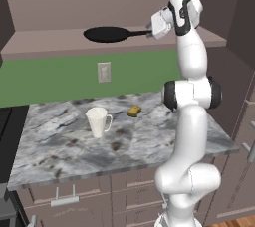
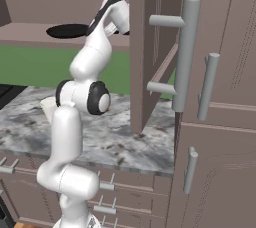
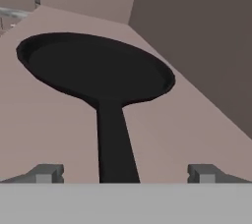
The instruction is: Pick the pan from the cabinet and place it on the stove. Then turn on the stove burner for the pan.
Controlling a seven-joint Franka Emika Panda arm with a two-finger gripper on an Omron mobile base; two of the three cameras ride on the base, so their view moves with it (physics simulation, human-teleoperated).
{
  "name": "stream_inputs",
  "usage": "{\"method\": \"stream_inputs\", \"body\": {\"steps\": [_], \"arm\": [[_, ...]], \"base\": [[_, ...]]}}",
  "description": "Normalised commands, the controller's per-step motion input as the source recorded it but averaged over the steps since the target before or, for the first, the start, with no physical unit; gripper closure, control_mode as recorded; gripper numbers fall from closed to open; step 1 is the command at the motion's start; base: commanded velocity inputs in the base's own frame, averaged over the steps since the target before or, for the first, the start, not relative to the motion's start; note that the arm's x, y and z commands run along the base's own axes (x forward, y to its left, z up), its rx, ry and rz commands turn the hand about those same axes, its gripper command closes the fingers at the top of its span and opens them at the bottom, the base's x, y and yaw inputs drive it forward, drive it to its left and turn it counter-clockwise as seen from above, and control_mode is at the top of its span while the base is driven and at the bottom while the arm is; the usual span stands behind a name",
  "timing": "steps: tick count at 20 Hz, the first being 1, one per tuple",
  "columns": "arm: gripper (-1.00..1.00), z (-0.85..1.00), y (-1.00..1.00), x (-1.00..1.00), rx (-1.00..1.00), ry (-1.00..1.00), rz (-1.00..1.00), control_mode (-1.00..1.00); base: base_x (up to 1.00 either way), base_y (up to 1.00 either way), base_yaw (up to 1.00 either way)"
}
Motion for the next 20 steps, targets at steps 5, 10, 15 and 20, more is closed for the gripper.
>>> {"method": "stream_inputs", "body": {"steps": [5,10,15,20], "arm": [[-1.0,-0.04,0.0,0.28,-0.03,0.01,0.03,-1.0],[-1.0,-0.13,0.0,0.17,-0.04,0.07,0.08,-1.0],[-1.0,-0.21,0.0,0.04,-0.05,0.06,0.08,-1.0],[-1.0,-0.25,0.0,0.0,-0.06,0.01,0.06,-1.0]], "base": [[0.0,0.0,0.0],[0.0,0.0,0.0],[0.0,0.0,0.0],[0.0,0.0,0.0]]}}
